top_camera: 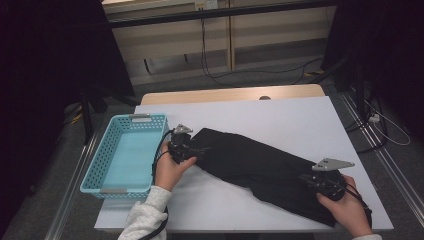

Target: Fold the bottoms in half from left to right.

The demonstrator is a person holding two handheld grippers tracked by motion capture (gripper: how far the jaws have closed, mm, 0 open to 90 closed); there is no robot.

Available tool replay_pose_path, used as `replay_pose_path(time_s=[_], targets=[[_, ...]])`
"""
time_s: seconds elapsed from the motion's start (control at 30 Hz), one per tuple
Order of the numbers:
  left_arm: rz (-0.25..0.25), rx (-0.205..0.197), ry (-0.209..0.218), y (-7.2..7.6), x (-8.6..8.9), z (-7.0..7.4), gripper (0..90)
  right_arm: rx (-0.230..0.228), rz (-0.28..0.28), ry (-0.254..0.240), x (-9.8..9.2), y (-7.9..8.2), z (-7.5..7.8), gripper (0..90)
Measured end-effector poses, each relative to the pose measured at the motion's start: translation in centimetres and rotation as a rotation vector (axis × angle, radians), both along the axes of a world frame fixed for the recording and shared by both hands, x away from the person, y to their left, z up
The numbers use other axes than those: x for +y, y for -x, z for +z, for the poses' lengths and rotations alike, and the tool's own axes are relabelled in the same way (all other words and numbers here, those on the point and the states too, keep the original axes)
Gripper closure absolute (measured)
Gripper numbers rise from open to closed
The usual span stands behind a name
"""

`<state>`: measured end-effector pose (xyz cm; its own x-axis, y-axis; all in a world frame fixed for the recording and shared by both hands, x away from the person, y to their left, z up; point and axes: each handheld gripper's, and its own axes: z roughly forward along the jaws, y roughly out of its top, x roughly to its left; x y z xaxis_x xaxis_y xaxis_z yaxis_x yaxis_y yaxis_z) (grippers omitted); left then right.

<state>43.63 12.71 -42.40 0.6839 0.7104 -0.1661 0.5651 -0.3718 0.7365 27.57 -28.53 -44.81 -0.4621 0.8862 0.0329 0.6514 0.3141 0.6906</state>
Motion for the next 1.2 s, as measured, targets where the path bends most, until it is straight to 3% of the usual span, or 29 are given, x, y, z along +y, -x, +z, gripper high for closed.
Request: replay_pose_path(time_s=[0.2, 0.37, 0.4, 0.5, 0.63, 0.8, 0.97, 1.1, 1.2], targets=[[0.004, -0.002, 0.008, 0.0, 0.0, 0.0, 25.7, 0.008, 0.003, 0.007, -0.3, 0.4, 0.4, 87.7], [0.012, 0.006, 0.014, -0.1, 0.3, 0.0, 25.5, 0.037, 0.035, -0.028, -0.9, 0.7, 0.2, 82.4], [0.014, 0.006, 0.015, -0.1, 0.4, 0.0, 25.5, 0.033, 0.026, -0.035, -1.1, 0.7, 0.2, 72.7], [0.016, 0.006, 0.017, -0.2, 0.4, 0.0, 25.4, 0.014, 0.008, -0.031, -1.4, 0.6, 0.4, 59.9], [0.012, 0.01, 0.015, -0.2, 0.5, 0.2, 25.2, -0.039, -0.058, -0.042, -2.8, 0.0, 1.2, 53.2], [0.015, 0.008, 0.017, -0.3, 0.5, 0.1, 25.1, -0.065, -0.141, -0.047, -4.6, -0.8, 1.2, 51.7], [0.015, 0.003, 0.011, -0.3, 0.4, 0.0, 25.1, -0.046, -0.193, -0.05, -5.8, -1.6, 0.5, 52.2], [0.015, 0.002, 0.011, -0.3, 0.4, 0.0, 25.1, 0.005, -0.196, -0.051, -6.5, -2.1, -0.3, 54.0], [0.018, 0.004, 0.012, -0.3, 0.5, 0.0, 25.0, 0.008, -0.178, -0.043, -6.5, -2.0, -0.3, 66.5]])
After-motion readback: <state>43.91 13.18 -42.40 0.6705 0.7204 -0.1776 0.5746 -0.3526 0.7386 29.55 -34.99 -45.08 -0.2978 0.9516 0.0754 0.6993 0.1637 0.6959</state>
